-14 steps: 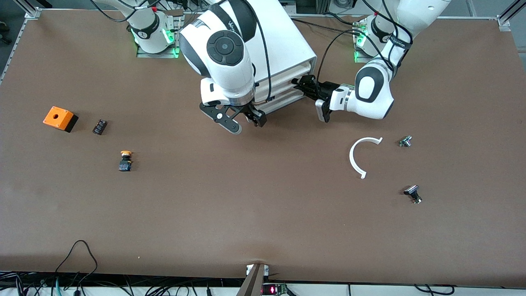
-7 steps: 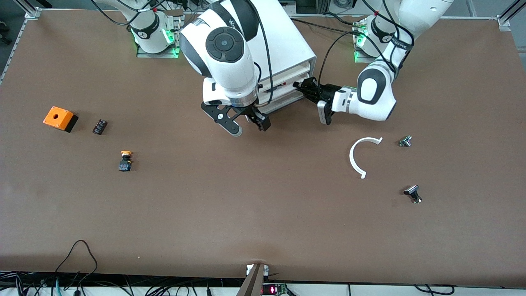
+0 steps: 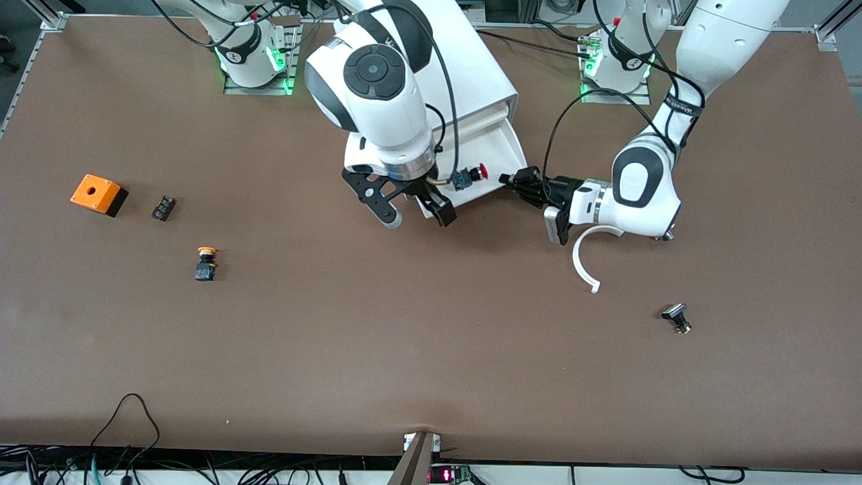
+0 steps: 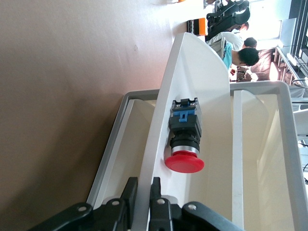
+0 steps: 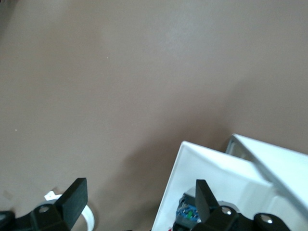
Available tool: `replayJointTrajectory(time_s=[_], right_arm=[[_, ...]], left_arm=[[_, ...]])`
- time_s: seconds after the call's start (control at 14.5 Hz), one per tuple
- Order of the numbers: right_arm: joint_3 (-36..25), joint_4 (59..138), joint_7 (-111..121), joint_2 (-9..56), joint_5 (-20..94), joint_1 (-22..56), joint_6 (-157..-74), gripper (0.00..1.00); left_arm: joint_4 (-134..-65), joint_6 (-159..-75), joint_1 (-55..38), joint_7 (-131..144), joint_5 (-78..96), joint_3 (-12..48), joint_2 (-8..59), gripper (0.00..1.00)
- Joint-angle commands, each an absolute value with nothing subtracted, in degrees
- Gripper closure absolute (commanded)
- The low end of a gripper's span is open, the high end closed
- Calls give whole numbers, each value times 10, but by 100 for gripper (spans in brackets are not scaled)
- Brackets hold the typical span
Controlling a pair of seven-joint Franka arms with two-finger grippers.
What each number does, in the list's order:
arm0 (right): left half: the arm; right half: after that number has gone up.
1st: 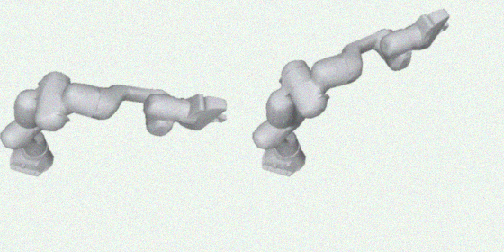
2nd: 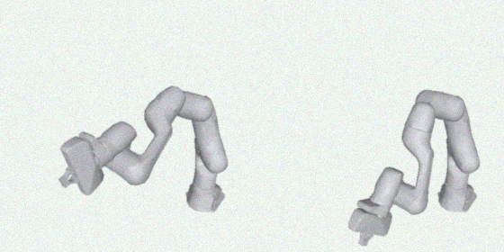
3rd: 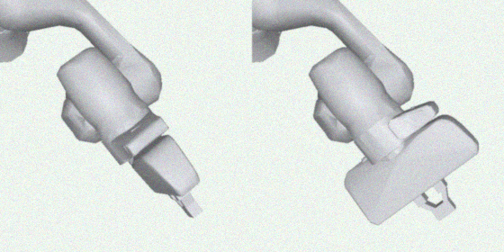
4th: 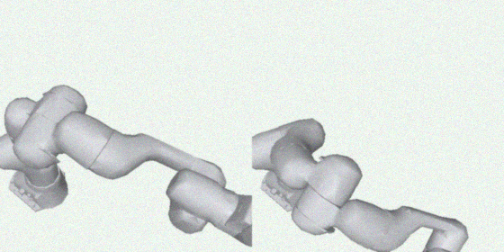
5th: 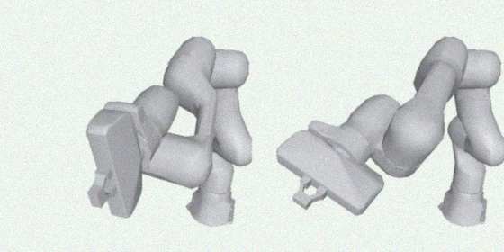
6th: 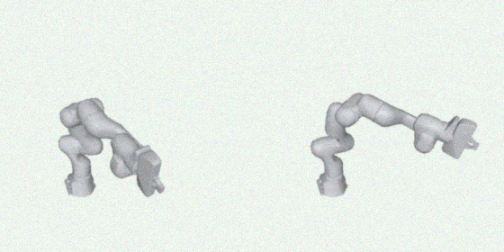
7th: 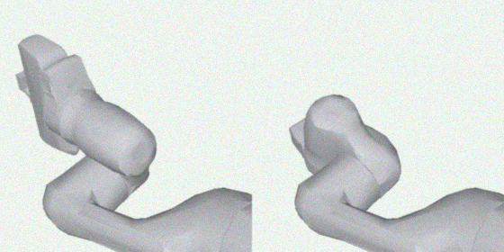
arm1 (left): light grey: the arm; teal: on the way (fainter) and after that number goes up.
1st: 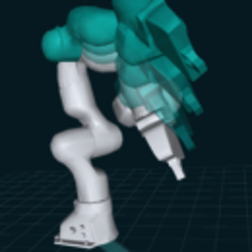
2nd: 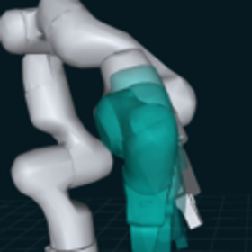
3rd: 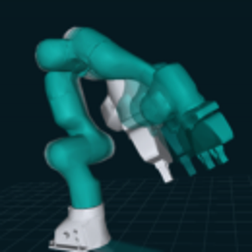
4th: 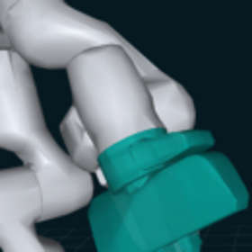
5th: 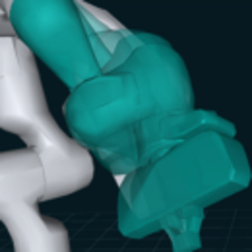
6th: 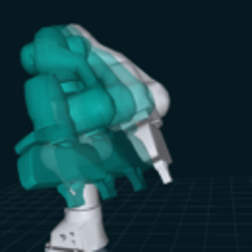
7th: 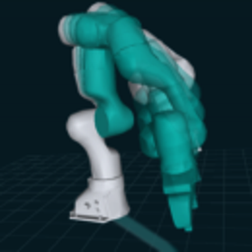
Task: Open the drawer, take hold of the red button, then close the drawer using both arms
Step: 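Pull the drawer out of the cabinet with the left gripper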
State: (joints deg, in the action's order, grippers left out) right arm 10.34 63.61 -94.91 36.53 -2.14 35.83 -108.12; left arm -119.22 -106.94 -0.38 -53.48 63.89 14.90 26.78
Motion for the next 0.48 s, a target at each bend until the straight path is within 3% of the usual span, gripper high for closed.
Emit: replayJointTrajectory(time_s=[0.0, 0.07, 0.41], right_arm=[[105, 610, -1003, 395, -21, 375, -1099, 1], [105, 610, -1021, 399, -21, 381, -1108, 1], [105, 613, -1083, 430, 39, 393, -1104, 1]], left_arm=[[-1153, -1091, -3, -471, 633, 149, 292, 25], [-1153, -1088, -2, -470, 629, 149, 288, 1], [-1141, -1081, 15, -387, 556, 146, 247, 1]])
